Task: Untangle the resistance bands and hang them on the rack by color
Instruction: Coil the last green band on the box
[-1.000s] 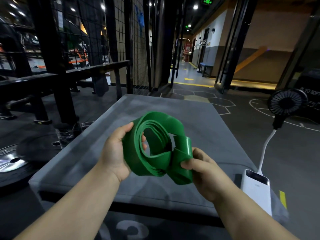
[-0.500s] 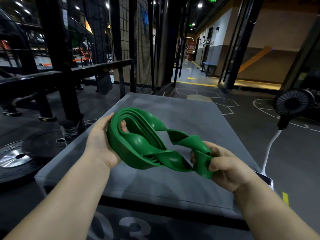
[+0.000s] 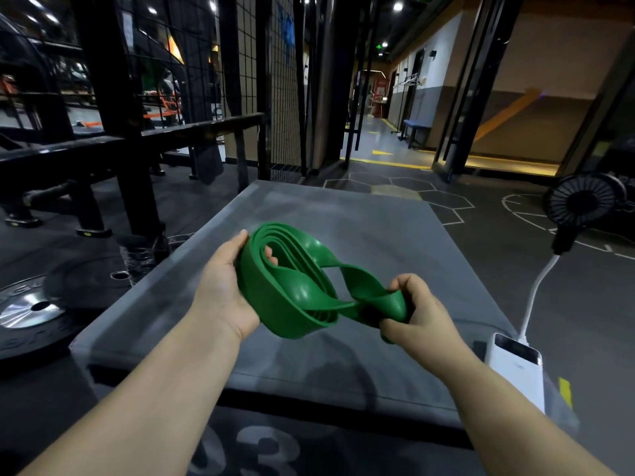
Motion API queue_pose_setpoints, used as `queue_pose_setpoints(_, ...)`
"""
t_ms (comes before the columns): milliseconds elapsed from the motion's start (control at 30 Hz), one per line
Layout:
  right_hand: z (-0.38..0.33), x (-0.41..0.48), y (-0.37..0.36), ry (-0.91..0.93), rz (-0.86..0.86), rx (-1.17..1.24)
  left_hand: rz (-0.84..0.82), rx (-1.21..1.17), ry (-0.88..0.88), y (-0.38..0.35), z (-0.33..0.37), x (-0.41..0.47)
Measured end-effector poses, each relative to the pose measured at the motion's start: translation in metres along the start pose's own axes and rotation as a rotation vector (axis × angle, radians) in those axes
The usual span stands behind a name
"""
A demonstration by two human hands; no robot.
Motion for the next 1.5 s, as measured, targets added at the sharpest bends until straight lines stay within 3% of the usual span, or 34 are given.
queue_pose_setpoints(233, -0.002, -0.002, 0.001, 0.017, 0.003, 0.036, -0.014, -0.062, 0.005, 0.001, -0.003, 0.002)
queue_pose_setpoints(433, 0.002, -0.002, 0.002, 0.032, -0.002, 0.232, 0.014, -0.065, -0.044, 0.004, 0.002, 0.002)
queue_pose_setpoints(567, 0.004, -0.002, 0.003, 0.023, 0.101, 0.22, 0.003, -0.115, -0.052, 0.003, 0.001, 0.0)
queue_pose_setpoints(733, 0.006, -0.004, -0.001, -0.162, 0.166, 0.371, -0.009, -0.145, -0.056, 0.003, 0.001, -0.001)
queue_pose_setpoints(900, 0.012, -0.01, -0.018, -0.577, 0.222, 1.025, -0.031, -0.11, -0.051, 0.006, -0.001, 0.004)
queue_pose_setpoints(1033, 0.016, -0.014, -0.017, -0.735, 0.126, 1.02, -0.02, -0.08, -0.072, 0.008, 0.003, 0.005)
queue_pose_setpoints(1167, 0.011, -0.003, 0.003, -0.51, 0.16, 1.053, 0.017, -0.034, -0.087, 0.009, 0.018, 0.004)
queue_pose_setpoints(1367, -0.008, 0.008, 0.029, -0.076, 0.147, 1.192, 0.038, 0.002, 0.05, 0.021, 0.028, 0.013)
queue_pose_setpoints(1500, -0.007, 0.006, 0.023, -0.203, 0.204, 1.144, 0.018, -0.061, 0.049, 0.019, 0.023, 0.016)
Point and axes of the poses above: each hand's wrist, its own x-axis towards the middle knuckle, its own y-axis out of the back of the hand, z = x × y, the point moved 5 cm from there along x, towards the middle knuckle, and after that the axes turned 10 degrees about y, right-handed, at the moved point
